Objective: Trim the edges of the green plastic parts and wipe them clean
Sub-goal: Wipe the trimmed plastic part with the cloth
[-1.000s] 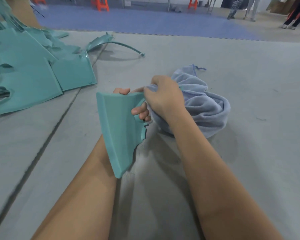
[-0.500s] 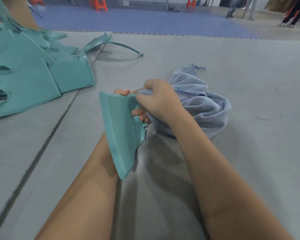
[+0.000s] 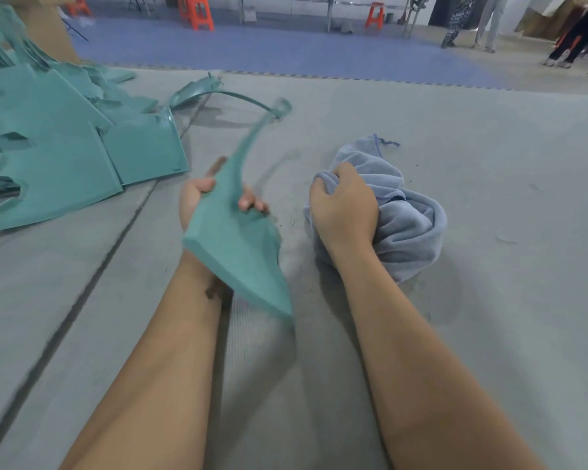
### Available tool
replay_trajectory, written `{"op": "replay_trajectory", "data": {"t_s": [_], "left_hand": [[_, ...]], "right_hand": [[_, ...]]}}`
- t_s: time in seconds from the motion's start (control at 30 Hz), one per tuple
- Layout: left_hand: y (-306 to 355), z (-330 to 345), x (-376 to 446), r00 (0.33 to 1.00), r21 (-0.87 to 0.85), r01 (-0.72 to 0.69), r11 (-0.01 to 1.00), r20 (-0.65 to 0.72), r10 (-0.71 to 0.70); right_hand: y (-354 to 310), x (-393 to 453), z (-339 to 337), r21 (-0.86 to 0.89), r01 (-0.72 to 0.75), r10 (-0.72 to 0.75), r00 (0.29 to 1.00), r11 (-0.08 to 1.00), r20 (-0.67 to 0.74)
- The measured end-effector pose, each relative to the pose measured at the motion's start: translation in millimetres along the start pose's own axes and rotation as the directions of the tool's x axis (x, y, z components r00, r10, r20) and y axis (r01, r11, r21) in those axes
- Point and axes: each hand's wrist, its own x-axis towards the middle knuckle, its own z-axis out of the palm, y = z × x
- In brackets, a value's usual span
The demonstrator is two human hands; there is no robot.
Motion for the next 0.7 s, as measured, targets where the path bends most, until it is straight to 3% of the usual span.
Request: {"op": "replay_trajectory", "data": {"t_s": [0.13, 0.23, 0.27, 0.33, 0.43, 0.53, 0.63, 0.7], "left_hand": [[-1.6, -12.4, 5.3, 0.998, -0.28, 0.021, 0.96, 0.07, -0.002], [-4.0, -12.2, 5.6, 0.991, -0.307, 0.056, 0.95, 0.135, -0.014], [-4.2, -11.8, 5.2, 0.987, -0.33, 0.067, 0.941, 0.158, -0.015], [-5.1, -11.4, 5.4, 0.983, -0.376, 0.086, 0.923, 0.183, -0.017], [-5.1, -12.4, 7.6, 0.987, -0.4, 0.075, 0.914, 0.163, -0.01], [-4.7, -12.0, 11.2, 0.993, -0.411, 0.048, 0.91, 0.117, 0.0], [-4.7, -12.7, 11.4, 0.992, -0.402, 0.043, 0.915, 0.129, 0.01], [-5.3, -12.1, 10.8, 0.988, -0.274, -0.01, 0.962, 0.147, 0.052]], "right_hand": [[-2.9, 8.0, -3.7, 0.09, -0.047, 0.022, 0.964, 0.995, 0.265], [-8.2, 8.7, -12.9, 0.419, -0.274, 0.024, 0.859, 0.866, 0.512], [-7.6, 8.9, -15.4, 0.442, -0.301, -0.005, 0.822, 0.845, 0.569], [-4.8, 10.3, -19.6, 0.323, -0.229, -0.036, 0.765, 0.918, 0.644], [-3.1, 12.0, -22.6, 0.196, -0.148, -0.019, 0.75, 0.969, 0.661], [-7.5, 10.4, -21.2, 0.215, -0.186, 0.035, 0.828, 0.959, 0.559], [-7.8, 9.2, -25.5, 0.297, -0.275, 0.026, 0.773, 0.914, 0.634], [-8.0, 8.3, -32.0, 0.375, -0.32, 0.0, 0.761, 0.87, 0.649]]}}
